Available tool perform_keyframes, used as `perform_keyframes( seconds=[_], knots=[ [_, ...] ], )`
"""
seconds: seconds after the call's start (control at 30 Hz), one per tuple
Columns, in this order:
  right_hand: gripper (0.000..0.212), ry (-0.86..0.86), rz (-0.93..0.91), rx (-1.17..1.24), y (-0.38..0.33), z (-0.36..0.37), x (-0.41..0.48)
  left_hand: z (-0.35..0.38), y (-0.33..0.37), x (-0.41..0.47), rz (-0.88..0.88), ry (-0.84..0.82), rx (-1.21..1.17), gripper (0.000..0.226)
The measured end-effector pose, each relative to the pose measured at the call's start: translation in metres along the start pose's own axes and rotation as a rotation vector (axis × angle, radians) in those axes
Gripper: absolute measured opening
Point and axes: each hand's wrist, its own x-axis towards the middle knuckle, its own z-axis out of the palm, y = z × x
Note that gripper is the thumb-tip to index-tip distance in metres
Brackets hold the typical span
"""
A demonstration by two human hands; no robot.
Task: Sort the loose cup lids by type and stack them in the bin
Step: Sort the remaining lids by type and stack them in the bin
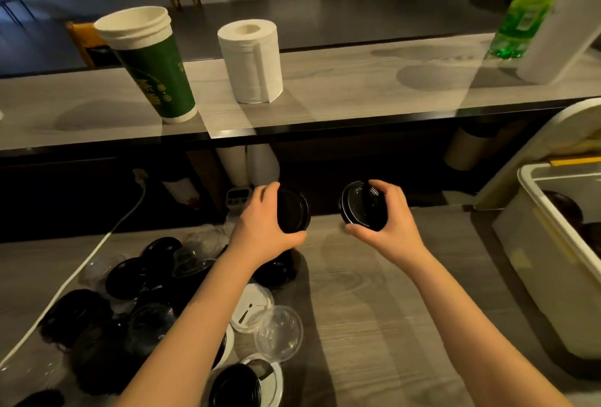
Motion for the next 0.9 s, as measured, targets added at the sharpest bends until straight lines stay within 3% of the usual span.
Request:
perform_keyframes(
  seconds=[0.17,0.57,0.73,0.9],
  knots=[
    [0.073,0.130,0.012,-0.023,0.020,-0.073,-0.014,0.021,0.081,0.005,0.146,-0.003,-0.046,0.099],
    [0.066,0.215,0.074,-0.252,0.113,-0.253,-0.034,0.108,0.259,0.016,0.210,-0.057,-0.176,0.095],
    [0.060,0.080,0.135,-0.379,0.179,-0.303,-0.015,0.136,0.300,0.019,0.218,-0.062,-0.137,0.094],
    [0.054,-0.172,0.052,-0.568,0.206,-0.297,0.012,0.153,0.321,0.015,0.159,-0.051,-0.119,0.095]
  ],
)
